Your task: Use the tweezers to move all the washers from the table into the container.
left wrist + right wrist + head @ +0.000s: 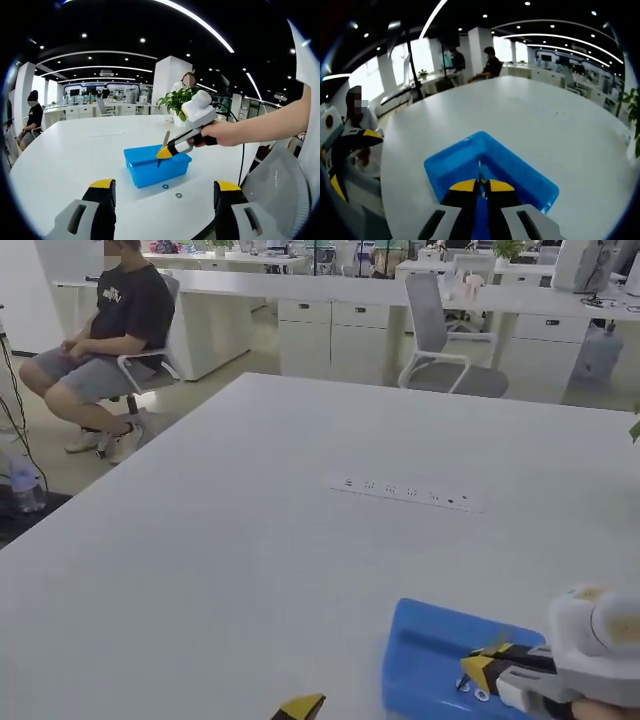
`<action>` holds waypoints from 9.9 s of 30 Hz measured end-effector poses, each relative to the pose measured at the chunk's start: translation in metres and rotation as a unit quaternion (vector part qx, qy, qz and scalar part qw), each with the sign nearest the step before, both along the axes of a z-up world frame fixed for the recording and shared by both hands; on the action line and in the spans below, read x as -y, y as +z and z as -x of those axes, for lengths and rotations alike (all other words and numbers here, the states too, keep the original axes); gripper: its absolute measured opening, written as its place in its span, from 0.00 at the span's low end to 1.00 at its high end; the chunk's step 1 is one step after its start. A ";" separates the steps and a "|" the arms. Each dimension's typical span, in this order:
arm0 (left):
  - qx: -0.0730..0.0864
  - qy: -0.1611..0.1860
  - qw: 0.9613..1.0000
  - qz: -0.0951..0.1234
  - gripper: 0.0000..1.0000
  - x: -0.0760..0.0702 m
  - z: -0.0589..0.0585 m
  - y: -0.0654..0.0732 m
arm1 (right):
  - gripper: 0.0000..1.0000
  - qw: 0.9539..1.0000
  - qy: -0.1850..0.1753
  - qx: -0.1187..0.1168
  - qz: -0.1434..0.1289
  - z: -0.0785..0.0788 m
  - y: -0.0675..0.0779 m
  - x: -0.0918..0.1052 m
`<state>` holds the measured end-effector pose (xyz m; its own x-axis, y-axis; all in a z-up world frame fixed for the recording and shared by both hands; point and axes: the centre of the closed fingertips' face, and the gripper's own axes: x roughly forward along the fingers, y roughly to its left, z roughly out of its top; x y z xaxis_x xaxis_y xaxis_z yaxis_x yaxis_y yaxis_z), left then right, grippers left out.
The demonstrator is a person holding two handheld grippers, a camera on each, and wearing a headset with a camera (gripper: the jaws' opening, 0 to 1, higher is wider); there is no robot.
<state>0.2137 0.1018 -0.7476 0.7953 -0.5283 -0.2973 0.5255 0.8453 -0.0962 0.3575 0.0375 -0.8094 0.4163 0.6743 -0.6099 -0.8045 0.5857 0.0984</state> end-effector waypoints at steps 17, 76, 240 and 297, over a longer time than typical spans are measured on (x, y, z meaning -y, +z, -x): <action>0.001 0.003 1.000 0.003 0.82 -0.001 0.000 0.001 | 0.04 0.998 -0.007 0.037 -0.050 -0.005 0.040 -0.011; 0.001 -0.010 1.000 -0.004 0.79 0.002 0.001 -0.001 | 0.04 0.995 0.004 -0.079 -0.056 0.093 0.004 0.001; -0.009 -0.013 1.000 -0.007 0.75 0.002 0.002 -0.005 | 0.05 0.993 0.008 -0.027 -0.116 0.063 0.041 -0.021; -0.011 -0.019 1.000 -0.007 0.75 0.003 0.004 -0.006 | 0.04 0.995 0.068 -0.035 -0.067 0.094 -0.005 -0.020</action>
<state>0.2099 0.0989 -0.7534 0.7678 -0.5534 -0.3229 0.5552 0.8262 -0.0959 0.2638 0.0574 -0.8144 0.2752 0.7985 -0.5354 -0.8641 0.4495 0.2264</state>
